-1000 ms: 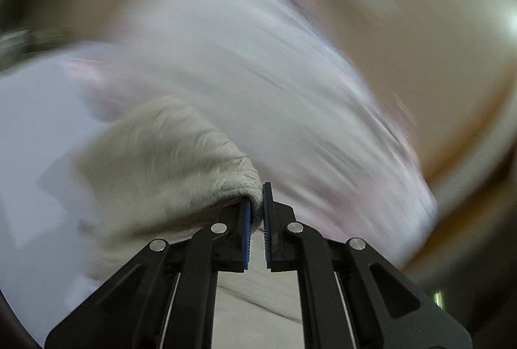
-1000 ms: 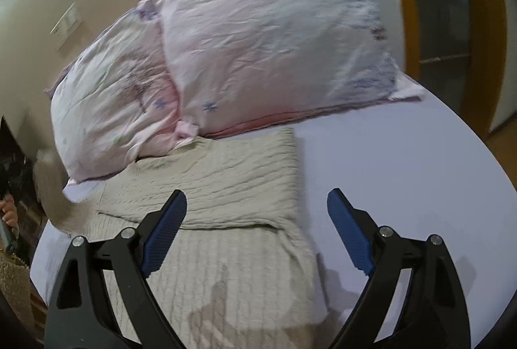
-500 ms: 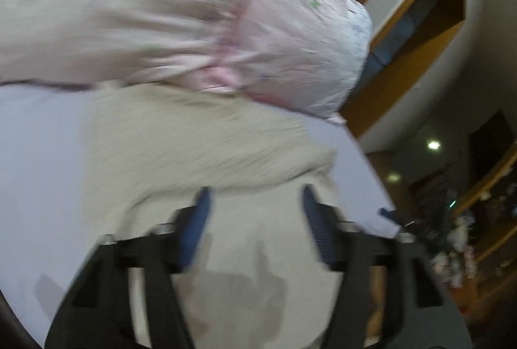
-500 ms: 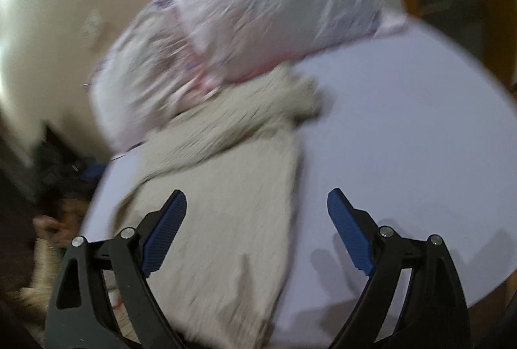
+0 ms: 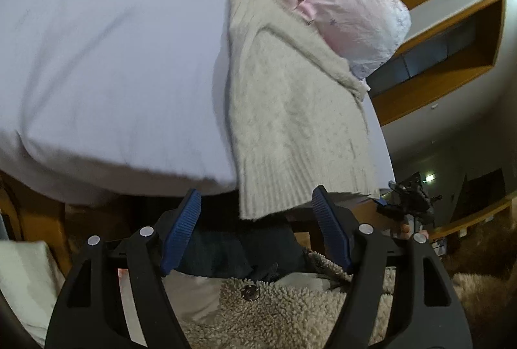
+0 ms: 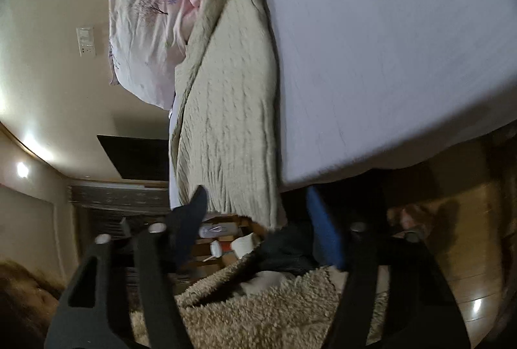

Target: Fold small clothes

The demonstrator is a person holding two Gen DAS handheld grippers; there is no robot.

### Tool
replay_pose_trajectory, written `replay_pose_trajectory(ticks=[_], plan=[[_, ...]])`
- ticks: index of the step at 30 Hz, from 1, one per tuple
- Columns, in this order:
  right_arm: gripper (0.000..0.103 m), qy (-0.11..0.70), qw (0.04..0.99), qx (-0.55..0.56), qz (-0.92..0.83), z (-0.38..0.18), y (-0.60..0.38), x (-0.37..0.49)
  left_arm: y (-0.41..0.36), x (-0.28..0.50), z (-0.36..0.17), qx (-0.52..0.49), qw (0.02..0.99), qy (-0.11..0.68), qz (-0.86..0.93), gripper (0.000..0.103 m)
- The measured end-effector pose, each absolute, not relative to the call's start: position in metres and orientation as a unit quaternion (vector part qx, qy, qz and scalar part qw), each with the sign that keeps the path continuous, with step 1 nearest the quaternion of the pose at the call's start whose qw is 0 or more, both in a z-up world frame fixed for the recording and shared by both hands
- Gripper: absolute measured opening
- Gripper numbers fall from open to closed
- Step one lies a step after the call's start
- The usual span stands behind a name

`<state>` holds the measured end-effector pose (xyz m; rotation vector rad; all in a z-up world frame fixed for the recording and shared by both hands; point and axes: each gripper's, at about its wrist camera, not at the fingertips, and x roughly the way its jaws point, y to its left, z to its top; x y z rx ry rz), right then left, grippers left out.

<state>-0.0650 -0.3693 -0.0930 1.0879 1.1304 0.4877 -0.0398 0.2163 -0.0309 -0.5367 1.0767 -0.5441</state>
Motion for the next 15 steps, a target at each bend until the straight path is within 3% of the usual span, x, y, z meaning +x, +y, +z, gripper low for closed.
replay_pose_trajectory(ticks=[4,7,10,11,12,13,14,15], plan=[[0.054,0.5,0.671,0.493,0.239,-0.101,-0.353,-0.058,0.205,-0.032,-0.052,-0.271,0.773,0.511,-0.26,0.07],[0.03,0.499,0.662,0.5,0.249,-0.105,-0.352,-0.057,0.2,-0.029,-0.062,-0.289,0.761,0.513,-0.271,0.064],[0.023,0.492,0.657,0.507,0.263,-0.106,-0.35,-0.058,0.194,-0.026,-0.07,-0.31,0.748,0.517,-0.277,0.054],[0.01,0.491,0.658,0.504,0.268,-0.104,-0.347,-0.058,0.193,-0.026,-0.073,-0.321,0.743,0.52,-0.275,0.047],[0.009,0.49,0.66,0.501,0.272,-0.104,-0.346,-0.06,0.191,-0.025,-0.073,-0.326,0.74,0.522,-0.271,0.041],[0.008,0.488,0.667,0.492,0.274,-0.1,-0.344,-0.059,0.191,-0.027,-0.075,-0.336,0.735,0.522,-0.273,0.017],[0.007,0.481,0.678,0.481,0.277,-0.092,-0.342,-0.059,0.192,-0.029,-0.075,-0.362,0.722,0.515,-0.288,0.007],[0.007,0.475,0.686,0.473,0.282,-0.085,-0.343,-0.06,0.192,-0.029,-0.073,-0.375,0.717,0.51,-0.293,0.007]])
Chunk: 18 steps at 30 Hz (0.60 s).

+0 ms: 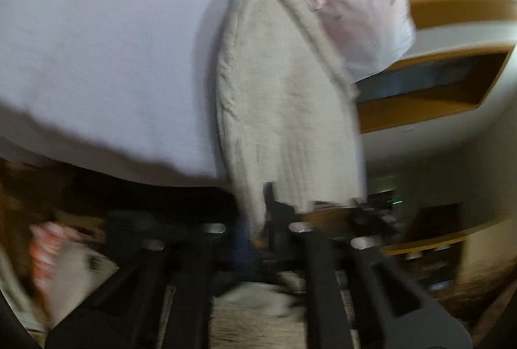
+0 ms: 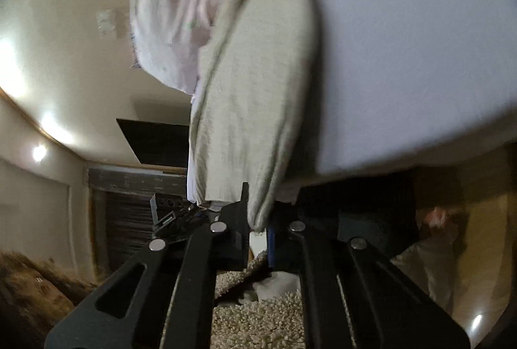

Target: Fold small clothes

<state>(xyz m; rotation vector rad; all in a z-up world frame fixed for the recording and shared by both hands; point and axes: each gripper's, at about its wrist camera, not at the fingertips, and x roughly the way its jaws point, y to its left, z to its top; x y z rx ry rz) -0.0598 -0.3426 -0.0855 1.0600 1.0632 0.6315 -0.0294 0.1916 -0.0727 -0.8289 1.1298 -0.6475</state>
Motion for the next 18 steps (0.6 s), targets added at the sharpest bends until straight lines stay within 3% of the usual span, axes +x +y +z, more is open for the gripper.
replay_pose_trajectory(ticks=[6,11,13,16,18], plan=[[0.006,0.365,0.777,0.42,0.295,0.012,-0.362,-0.022,0.186,0.008,0.01,-0.345,0.771,0.421,-0.33,0.006],[0.006,0.246,0.838,0.402,0.273,0.09,-0.387,0.063,0.181,0.102,0.09,-0.332,0.837,0.314,-0.3,0.006],[0.006,0.229,0.849,0.406,0.248,0.096,-0.392,0.114,0.178,0.145,0.098,-0.332,0.855,0.297,-0.266,0.006],[0.008,0.269,0.859,0.401,0.169,0.066,-0.387,0.195,0.159,0.226,0.079,-0.307,0.877,0.315,-0.192,0.006],[0.019,0.327,0.854,0.39,0.104,0.032,-0.381,0.238,0.151,0.265,0.048,-0.312,0.86,0.37,-0.164,0.006]])
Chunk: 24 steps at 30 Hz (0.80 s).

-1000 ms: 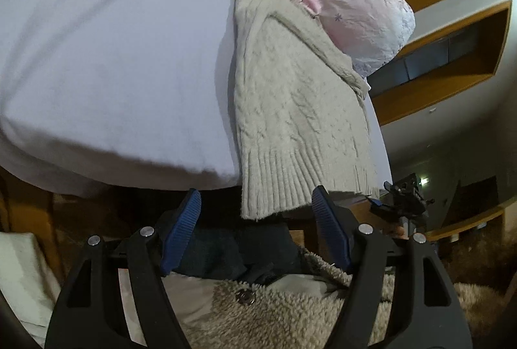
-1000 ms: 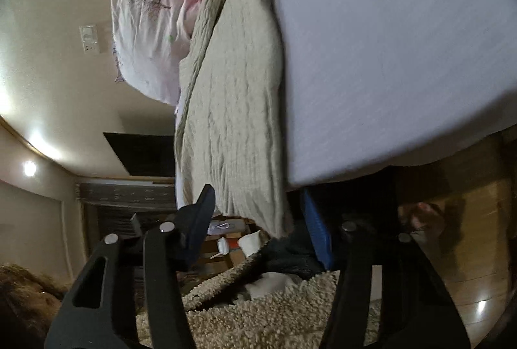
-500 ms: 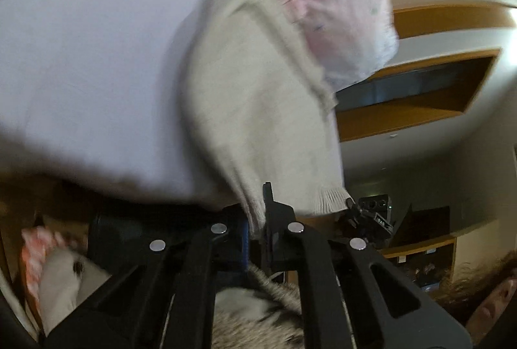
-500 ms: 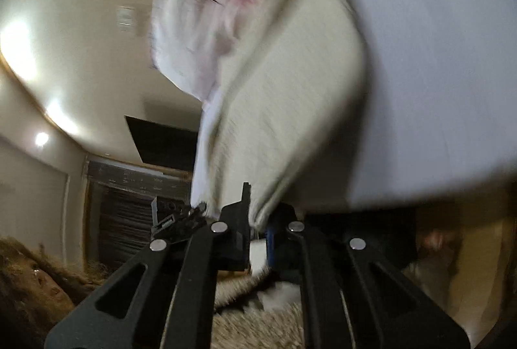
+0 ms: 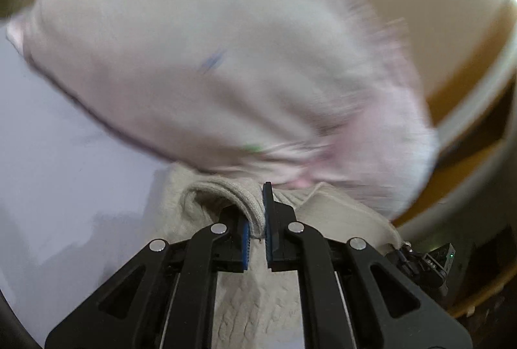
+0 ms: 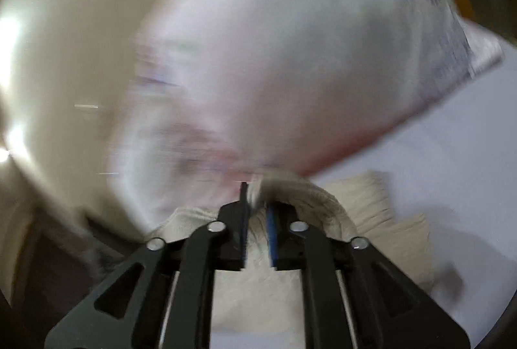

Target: Fold small clothes

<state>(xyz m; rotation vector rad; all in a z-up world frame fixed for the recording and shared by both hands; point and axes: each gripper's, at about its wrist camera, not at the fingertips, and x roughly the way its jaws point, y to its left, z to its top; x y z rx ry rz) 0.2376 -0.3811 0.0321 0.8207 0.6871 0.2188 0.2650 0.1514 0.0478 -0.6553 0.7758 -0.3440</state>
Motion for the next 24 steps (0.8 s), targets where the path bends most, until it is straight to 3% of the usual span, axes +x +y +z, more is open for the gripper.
replay_pose_trajectory(ticks=[2,3,6,7,8,9,17,21,22,24], plan=[[0.045,0.389,0.836,0.384,0.036,-0.002,-0.38,0.268,0.154,0.286,0.015,-0.352,0.816,0.432,-0.157,0.006],[0.049,0.405,0.825,0.393,0.023,-0.013,-0.382,0.273,0.156,0.284,0.009,-0.365,0.805,0.437,-0.166,0.006],[0.084,0.375,0.843,0.386,0.006,-0.005,-0.387,0.264,0.174,0.261,0.02,-0.35,0.823,0.406,-0.187,0.013],[0.094,0.354,0.857,0.374,-0.005,0.004,-0.389,0.256,0.181,0.253,0.023,-0.35,0.828,0.396,-0.188,0.038],[0.095,0.335,0.867,0.369,-0.002,0.011,-0.39,0.247,0.192,0.245,0.026,-0.351,0.835,0.385,-0.179,0.072],[0.095,0.328,0.87,0.367,0.006,0.014,-0.39,0.241,0.197,0.241,0.03,-0.346,0.841,0.38,-0.167,0.077],[0.095,0.347,0.863,0.36,0.075,0.016,-0.359,0.23,0.186,0.253,-0.01,-0.305,0.811,0.473,-0.16,0.055],[0.095,0.35,0.868,0.342,0.088,0.016,-0.352,0.22,0.181,0.25,-0.022,-0.316,0.813,0.463,-0.157,0.048],[0.095,0.348,0.869,0.34,0.092,0.016,-0.356,0.214,0.178,0.25,-0.026,-0.328,0.806,0.466,-0.162,0.038],[0.095,0.35,0.868,0.339,0.095,0.014,-0.362,0.208,0.167,0.248,-0.03,-0.349,0.801,0.459,-0.159,0.032]])
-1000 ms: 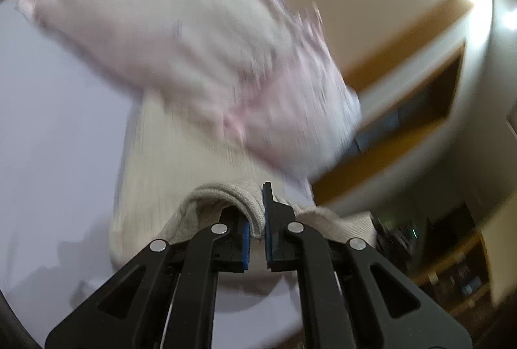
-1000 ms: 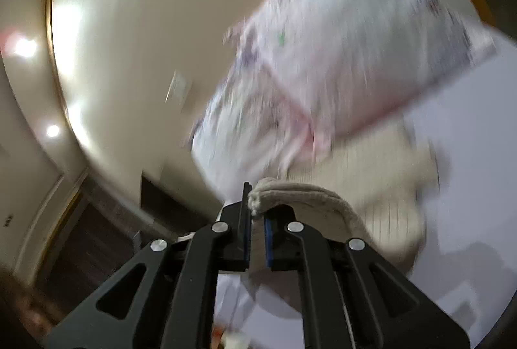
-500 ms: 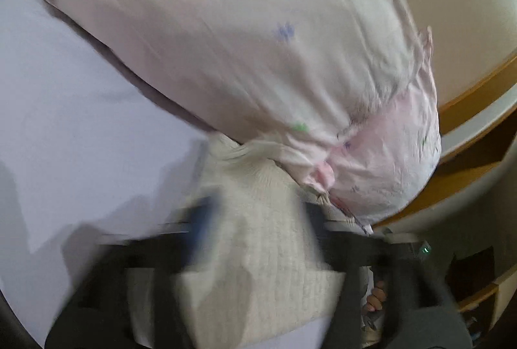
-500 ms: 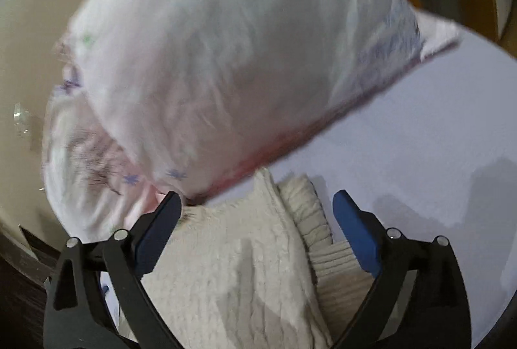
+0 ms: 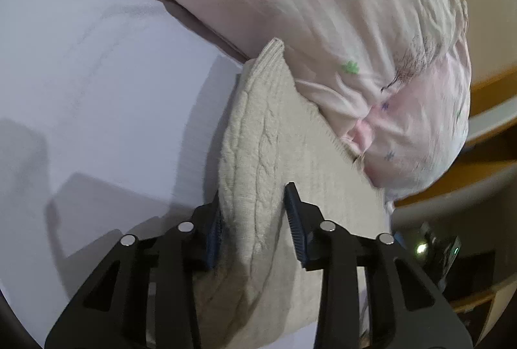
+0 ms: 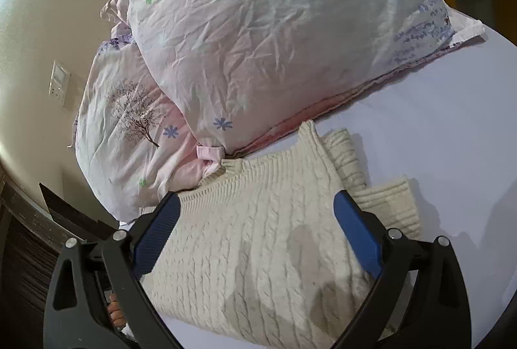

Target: Fold small clothes

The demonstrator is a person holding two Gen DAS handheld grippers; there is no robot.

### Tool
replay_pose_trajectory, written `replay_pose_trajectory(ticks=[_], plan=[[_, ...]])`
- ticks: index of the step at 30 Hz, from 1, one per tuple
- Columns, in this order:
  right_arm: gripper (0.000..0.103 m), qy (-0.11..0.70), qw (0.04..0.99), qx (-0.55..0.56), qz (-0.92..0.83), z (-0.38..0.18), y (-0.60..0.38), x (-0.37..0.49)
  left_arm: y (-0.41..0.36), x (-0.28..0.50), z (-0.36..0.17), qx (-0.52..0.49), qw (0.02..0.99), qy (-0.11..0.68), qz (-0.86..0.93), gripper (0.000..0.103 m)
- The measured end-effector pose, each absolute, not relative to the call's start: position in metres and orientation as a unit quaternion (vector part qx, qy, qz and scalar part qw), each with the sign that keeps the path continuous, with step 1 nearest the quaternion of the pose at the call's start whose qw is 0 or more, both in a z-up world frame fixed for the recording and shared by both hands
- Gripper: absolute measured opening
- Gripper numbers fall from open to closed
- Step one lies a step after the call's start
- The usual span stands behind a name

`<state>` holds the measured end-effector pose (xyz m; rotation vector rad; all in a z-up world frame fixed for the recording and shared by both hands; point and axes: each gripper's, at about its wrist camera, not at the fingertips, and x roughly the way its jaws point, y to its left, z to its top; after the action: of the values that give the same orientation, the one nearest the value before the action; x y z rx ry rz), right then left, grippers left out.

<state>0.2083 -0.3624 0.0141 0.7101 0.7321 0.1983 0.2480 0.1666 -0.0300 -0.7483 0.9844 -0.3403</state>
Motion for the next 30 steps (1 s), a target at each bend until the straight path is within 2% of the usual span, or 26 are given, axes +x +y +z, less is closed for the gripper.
replay_pose_trajectory(ticks=[1,2,5,8,10,13,15,17,19,21,22,23,26,30], plan=[[0.095,0.352,0.866,0.341,0.095,0.012,-0.367,0.205,0.164,0.248,-0.03,-0.354,0.799,0.459,-0.158,0.023],[0.095,0.354,0.864,0.344,0.095,0.011,-0.371,0.203,0.164,0.246,-0.027,-0.379,0.792,0.45,-0.165,0.02],[0.095,0.347,0.866,0.35,0.083,0.01,-0.388,0.191,0.153,0.242,0.003,-0.41,0.781,0.42,-0.215,0.017],[0.095,0.326,0.869,0.366,0.061,0.012,-0.413,0.174,0.094,0.241,0.059,-0.398,0.779,0.383,-0.297,0.017],[0.095,0.311,0.871,0.378,0.04,0.013,-0.431,0.161,0.04,0.245,0.077,-0.389,0.765,0.377,-0.348,0.017],[0.095,0.303,0.867,0.394,0.018,0.01,-0.446,0.149,-0.059,0.261,0.069,-0.396,0.711,0.404,-0.418,0.019],[0.095,0.307,0.866,0.394,0.009,0.009,-0.451,0.146,-0.13,0.277,0.039,-0.416,0.627,0.461,-0.471,0.021],[0.095,0.322,0.865,0.385,0.0,0.011,-0.457,0.145,-0.162,0.282,0.018,-0.43,0.57,0.499,-0.491,0.021],[0.095,0.33,0.862,0.385,0.012,0.013,-0.466,0.143,-0.155,0.276,0.024,-0.421,0.577,0.48,-0.509,0.022],[0.097,0.335,0.861,0.381,0.022,0.017,-0.472,0.147,-0.124,0.269,0.044,-0.387,0.632,0.44,-0.507,0.041],[0.099,0.343,0.858,0.381,0.035,0.017,-0.474,0.152,-0.101,0.265,0.054,-0.365,0.677,0.421,-0.481,0.068],[0.099,0.353,0.852,0.384,0.053,0.016,-0.474,0.16,-0.081,0.261,0.061,-0.331,0.726,0.413,-0.438,0.082],[0.099,0.409,0.814,0.396,0.117,0.004,-0.461,0.197,-0.048,0.256,0.056,-0.241,0.798,0.43,-0.346,0.082],[0.099,0.471,0.79,0.374,0.118,-0.015,-0.438,0.237,-0.042,0.27,0.013,-0.251,0.759,0.509,-0.319,0.082]])
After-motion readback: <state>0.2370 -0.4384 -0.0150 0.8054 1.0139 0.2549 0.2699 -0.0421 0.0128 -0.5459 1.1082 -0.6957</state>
